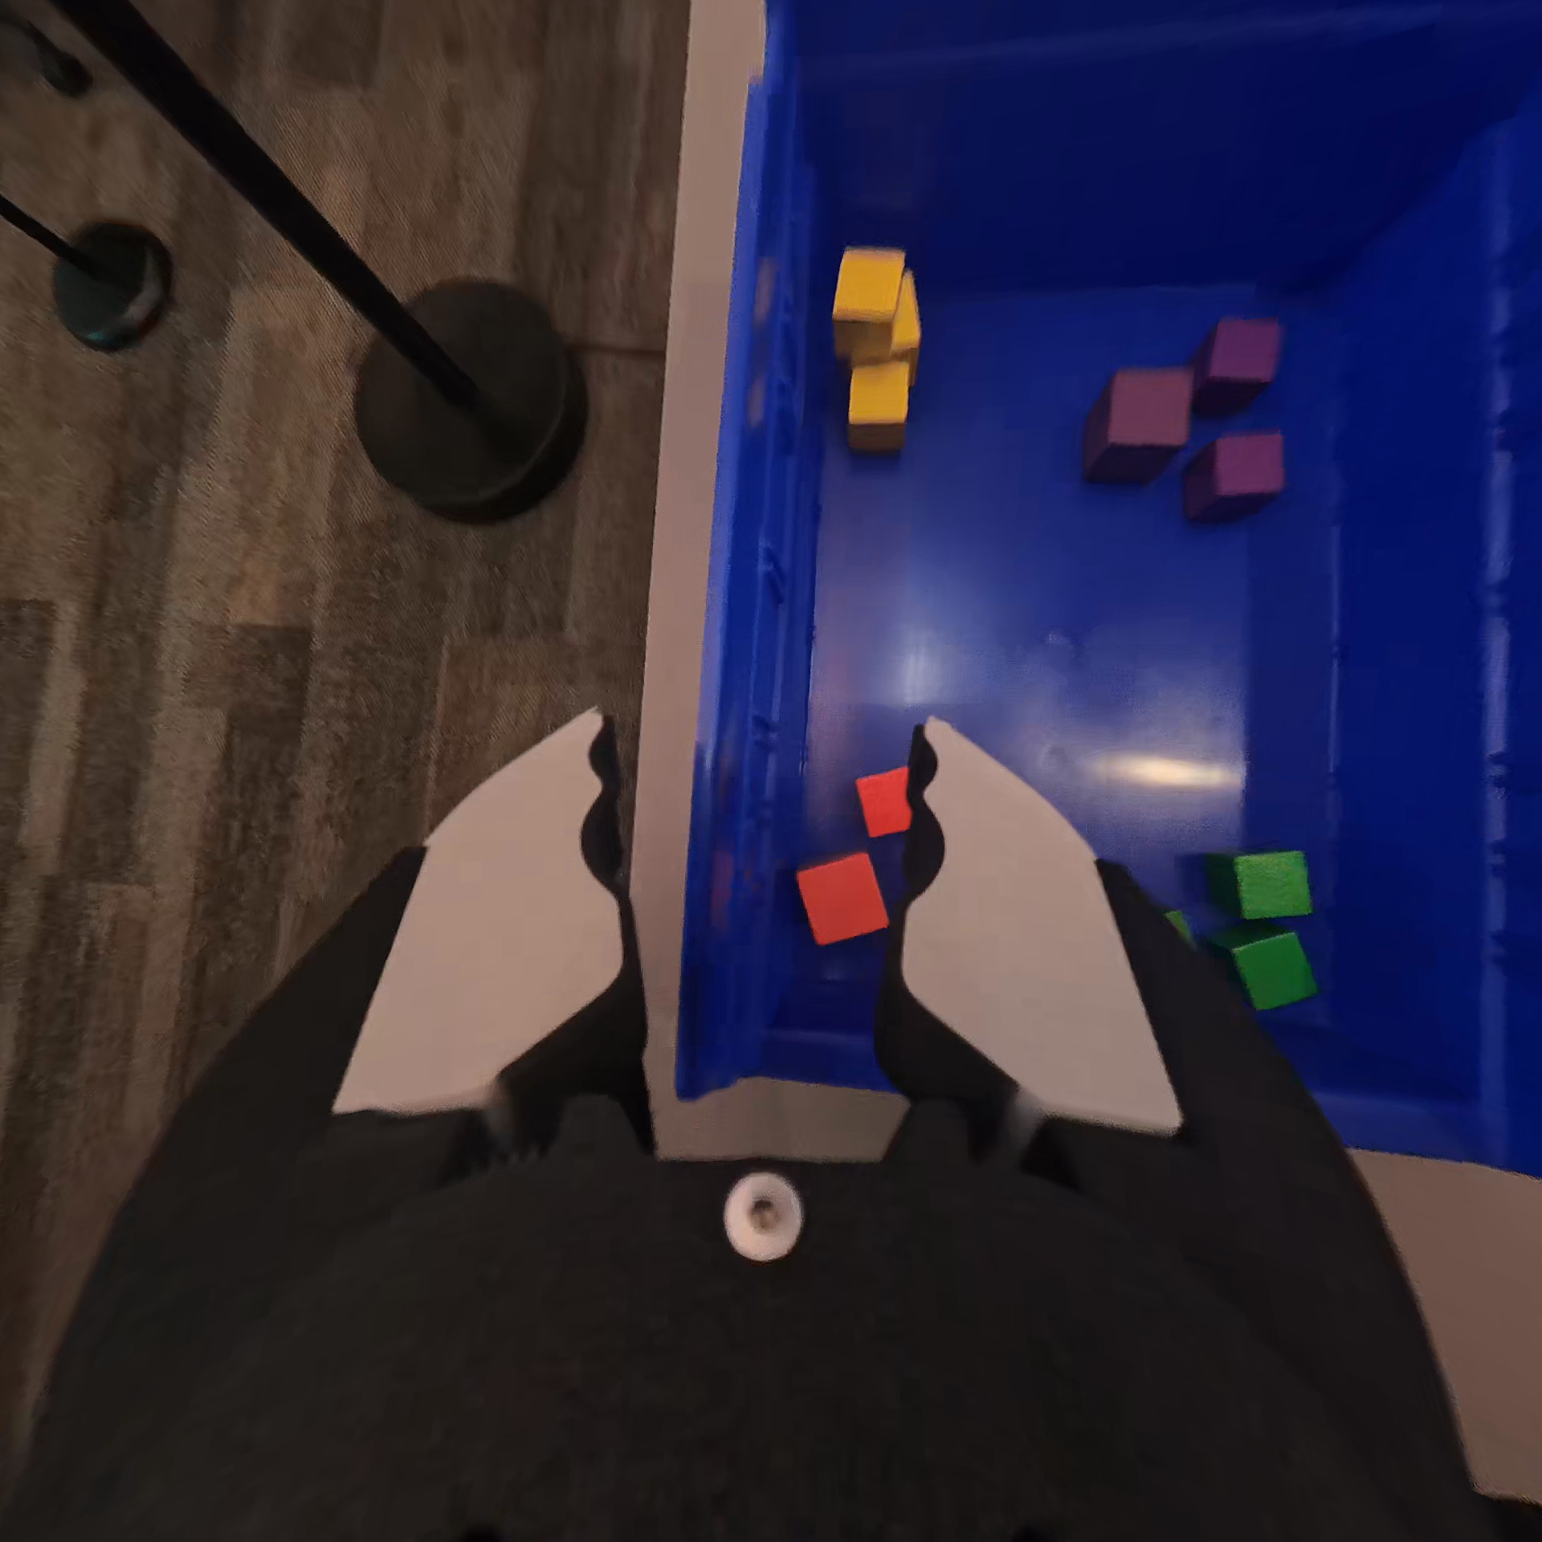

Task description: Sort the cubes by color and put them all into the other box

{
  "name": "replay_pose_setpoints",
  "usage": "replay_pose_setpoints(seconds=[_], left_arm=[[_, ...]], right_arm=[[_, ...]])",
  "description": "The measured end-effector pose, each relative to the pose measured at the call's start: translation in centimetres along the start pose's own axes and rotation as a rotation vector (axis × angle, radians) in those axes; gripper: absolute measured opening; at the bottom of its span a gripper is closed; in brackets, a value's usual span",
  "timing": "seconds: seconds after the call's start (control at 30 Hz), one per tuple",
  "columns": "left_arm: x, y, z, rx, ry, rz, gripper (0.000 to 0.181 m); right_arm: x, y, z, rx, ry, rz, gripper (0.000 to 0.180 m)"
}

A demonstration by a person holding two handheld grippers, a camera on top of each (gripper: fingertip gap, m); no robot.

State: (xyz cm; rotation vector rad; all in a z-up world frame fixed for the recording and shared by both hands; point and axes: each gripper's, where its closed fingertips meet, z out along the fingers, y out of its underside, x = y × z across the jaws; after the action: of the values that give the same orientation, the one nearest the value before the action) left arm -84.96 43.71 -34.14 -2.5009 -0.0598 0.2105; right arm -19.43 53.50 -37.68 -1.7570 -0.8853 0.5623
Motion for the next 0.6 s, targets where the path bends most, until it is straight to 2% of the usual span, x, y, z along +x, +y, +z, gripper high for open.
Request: replay_pose_setpoints(seconds=[0.13, 0.27, 0.37, 0.43, 0.53, 0.6], left_arm=[[3.7, -3.6, -6.0, 0.28, 0.039, -0.007, 0.063], [12.0, -5.6, -12.2, 0.5, 0.173, 0.047, 0.058], [17.8, -4.6, -13.3, 0.496, 0.236, 0.109, 0.059], [21.2, -4.0, -13.2, 0.486, 0.308, 0.135, 0.06], [24.8, -3.7, -12.9, 0.484, 0.409, 0.159, 0.061], [26.2, -3.7, -12.4, 0.477, 0.451, 0.183, 0.061]], right_arm=[[0.2, -0.1, -0.2, -0.004, 0.02, -0.015, 0.048], [1.0, -1.1, -1.4, 0.012, 0.095, -0.009, 0.055], [1.7, -2.5, -4.3, -0.007, 0.196, 0.008, 0.062], [3.0, -3.3, -7.7, -0.068, 0.312, -0.029, 0.064], [6.3, -3.3, -14.0, -0.224, 0.516, -0.034, 0.069], [8.4, -1.3, -17.5, -0.377, 0.59, 0.02, 0.07]])
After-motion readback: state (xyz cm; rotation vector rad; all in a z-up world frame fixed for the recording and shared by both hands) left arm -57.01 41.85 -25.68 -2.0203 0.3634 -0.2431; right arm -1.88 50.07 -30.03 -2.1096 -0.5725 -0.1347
